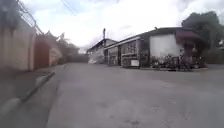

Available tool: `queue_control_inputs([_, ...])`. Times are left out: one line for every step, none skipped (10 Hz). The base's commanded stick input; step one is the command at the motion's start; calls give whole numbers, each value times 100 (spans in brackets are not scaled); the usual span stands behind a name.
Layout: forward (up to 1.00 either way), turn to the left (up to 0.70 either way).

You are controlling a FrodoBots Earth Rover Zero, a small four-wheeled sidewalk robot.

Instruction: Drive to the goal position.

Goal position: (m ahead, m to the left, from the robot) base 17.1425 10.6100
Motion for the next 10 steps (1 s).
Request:
queue_control_inputs([70,0])
queue_control_inputs([70,0])
queue_control_inputs([70,0])
queue_control_inputs([70,0])
queue_control_inputs([70,0])
queue_control_inputs([70,0])
queue_control_inputs([70,0])
queue_control_inputs([70,0])
queue_control_inputs([70,9])
queue_control_inputs([70,33])
